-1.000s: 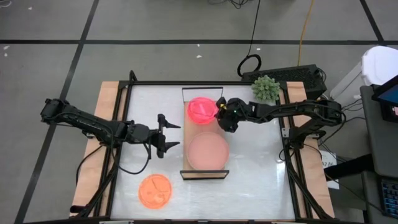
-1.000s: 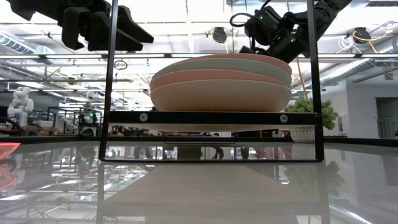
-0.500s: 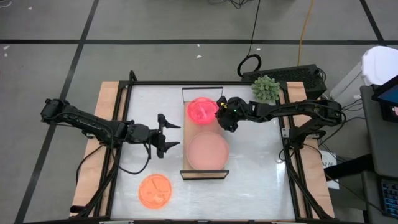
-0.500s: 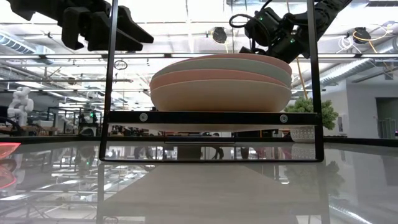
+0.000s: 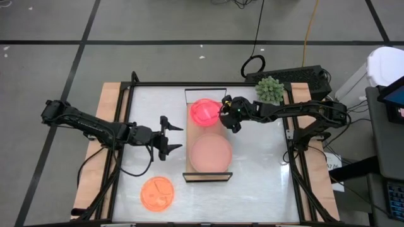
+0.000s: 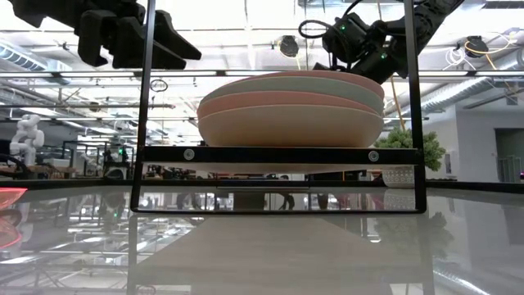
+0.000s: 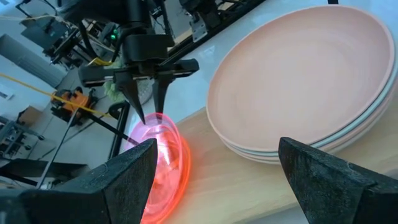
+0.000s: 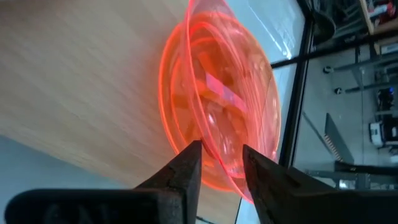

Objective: Place and stack plates onto a shelf
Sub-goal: Stack the pink plate on top of the orange plate on the shelf

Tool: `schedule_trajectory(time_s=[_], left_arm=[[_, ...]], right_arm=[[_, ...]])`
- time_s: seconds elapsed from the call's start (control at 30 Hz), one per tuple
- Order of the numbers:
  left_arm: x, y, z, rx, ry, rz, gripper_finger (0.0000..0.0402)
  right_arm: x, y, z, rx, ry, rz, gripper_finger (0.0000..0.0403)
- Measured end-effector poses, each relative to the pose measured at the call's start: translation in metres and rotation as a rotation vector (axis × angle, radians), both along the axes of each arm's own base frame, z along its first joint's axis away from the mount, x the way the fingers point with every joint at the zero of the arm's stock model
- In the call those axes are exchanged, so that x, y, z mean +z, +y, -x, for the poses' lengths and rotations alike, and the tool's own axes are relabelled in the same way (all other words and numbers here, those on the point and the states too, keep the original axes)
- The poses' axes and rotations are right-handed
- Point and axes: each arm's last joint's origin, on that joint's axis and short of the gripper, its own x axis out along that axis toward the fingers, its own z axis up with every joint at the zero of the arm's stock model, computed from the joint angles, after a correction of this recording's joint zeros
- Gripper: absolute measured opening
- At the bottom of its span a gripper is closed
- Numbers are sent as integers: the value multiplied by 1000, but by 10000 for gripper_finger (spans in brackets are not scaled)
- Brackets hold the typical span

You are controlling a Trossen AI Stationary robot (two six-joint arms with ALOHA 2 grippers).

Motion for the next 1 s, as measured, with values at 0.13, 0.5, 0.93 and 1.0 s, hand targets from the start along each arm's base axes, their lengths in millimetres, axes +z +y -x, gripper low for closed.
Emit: schedule_trajectory(time_s=[0.13, 0.5, 0.93, 1.0], left_arm=[[-1, 0, 0, 6, 8, 15, 340], [-3, 0, 1, 12, 25, 37, 340], [-4, -5, 2, -2, 30, 56, 340], [-4, -7, 3, -5, 33, 69, 340]], right_arm=[[0, -2, 1, -15, 0, -12, 107], [1, -7, 1, -12, -41, -91, 108], [1, -14, 4, -98, -67, -165, 178], [1, -14, 4, -117, -75, -187, 185]])
